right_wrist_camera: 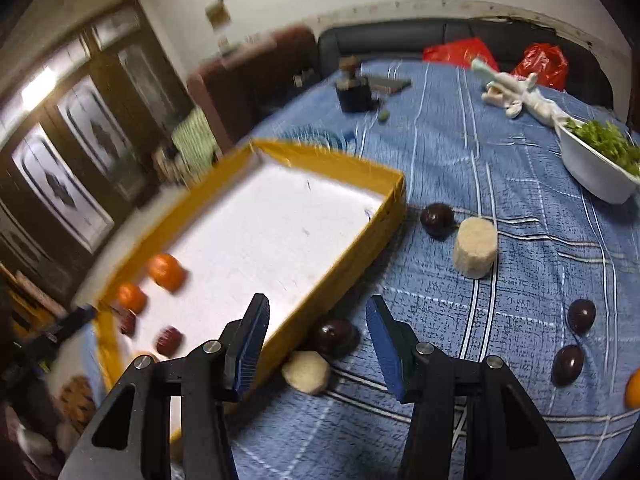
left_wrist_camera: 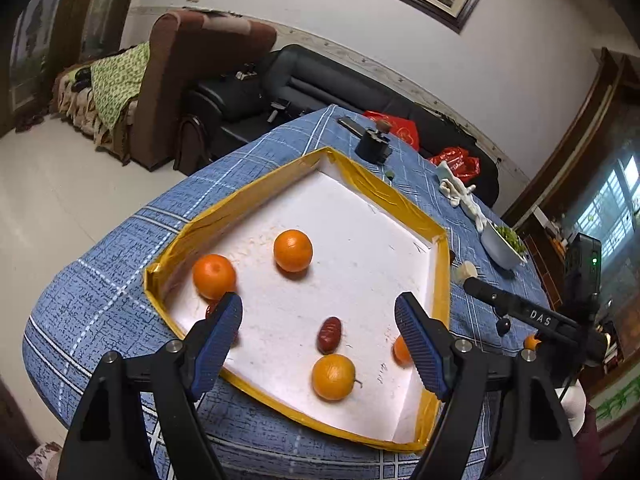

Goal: Organize fruits
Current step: 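Move the right gripper back toward the dark plums on the tablecloth, then grasp a dark plum with the right gripper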

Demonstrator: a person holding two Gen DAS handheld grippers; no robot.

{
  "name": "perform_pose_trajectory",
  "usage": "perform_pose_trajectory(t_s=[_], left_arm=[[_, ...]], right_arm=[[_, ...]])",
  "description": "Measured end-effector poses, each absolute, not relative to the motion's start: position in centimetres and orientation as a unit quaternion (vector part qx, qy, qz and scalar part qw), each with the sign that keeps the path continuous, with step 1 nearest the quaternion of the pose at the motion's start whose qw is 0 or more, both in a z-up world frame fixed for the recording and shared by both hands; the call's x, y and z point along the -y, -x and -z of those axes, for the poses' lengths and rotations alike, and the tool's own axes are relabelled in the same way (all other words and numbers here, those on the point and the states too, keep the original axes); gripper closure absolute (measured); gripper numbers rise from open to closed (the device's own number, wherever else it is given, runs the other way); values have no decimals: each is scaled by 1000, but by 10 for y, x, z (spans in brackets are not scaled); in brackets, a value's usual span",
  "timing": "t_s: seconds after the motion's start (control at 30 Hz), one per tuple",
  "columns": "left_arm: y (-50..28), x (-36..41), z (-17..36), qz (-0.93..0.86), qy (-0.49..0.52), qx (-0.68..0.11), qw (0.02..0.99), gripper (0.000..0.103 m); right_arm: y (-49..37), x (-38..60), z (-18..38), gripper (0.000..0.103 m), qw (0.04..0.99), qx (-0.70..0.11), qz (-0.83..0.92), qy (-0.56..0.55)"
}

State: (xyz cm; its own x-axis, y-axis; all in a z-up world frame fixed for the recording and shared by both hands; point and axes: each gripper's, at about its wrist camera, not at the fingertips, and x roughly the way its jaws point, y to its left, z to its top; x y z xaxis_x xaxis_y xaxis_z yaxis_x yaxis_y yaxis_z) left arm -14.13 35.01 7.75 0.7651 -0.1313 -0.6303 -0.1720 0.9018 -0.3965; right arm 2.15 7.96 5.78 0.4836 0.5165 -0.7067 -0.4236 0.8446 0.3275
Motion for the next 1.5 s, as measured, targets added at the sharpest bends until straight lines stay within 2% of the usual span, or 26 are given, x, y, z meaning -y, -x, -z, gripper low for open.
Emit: perform_pose_trajectory(t_s=[0.23, 0.37, 0.43, 0.57, 0.7, 0.77, 1.0, 1.03, 1.07, 1.3, 1.5], left_arm=[[138, -342, -75, -8, 229, -347, 909, 25], [141, -334, -77, -4, 226, -349, 909, 25], [142, -335, -78, -5, 226, -347, 910, 25], [145, -342, -80, -12, 227, -341, 912, 24], [140, -339, -76, -4, 231, -346, 909, 24], [138, -331, -76, 7, 225, -351, 909, 24], [145, -295, -95, 37, 164, -333, 928, 24], [145, -292, -96, 40, 160, -333, 929, 24], [144, -288, -98, 44, 155, -333, 929, 24], [138, -253, -99, 74, 113, -346, 928, 24], [119, -205, -96, 117, 83, -371, 918, 24]], right_arm=[[-44, -84, -43, 47, 858, -466, -214, -22], [-74, -116, -42, 55, 847, -481, -226, 9], [-86, -124, -42, 65, 839, -489, -237, 11], [-83, -103, -40, 65, 836, -488, -248, -29], [-58, -99, -28, 65, 830, -494, -258, -4], [-49, -104, -22, 61, 830, -491, -265, 7], [-41, -118, -13, 60, 829, -486, -276, 14], [-38, -119, -13, 61, 830, -483, -278, 19], [-32, -119, -14, 73, 831, -481, -280, 20], [-16, -71, -31, 74, 848, -451, -275, -49], [2, -5, -42, 74, 877, -417, -230, -61]])
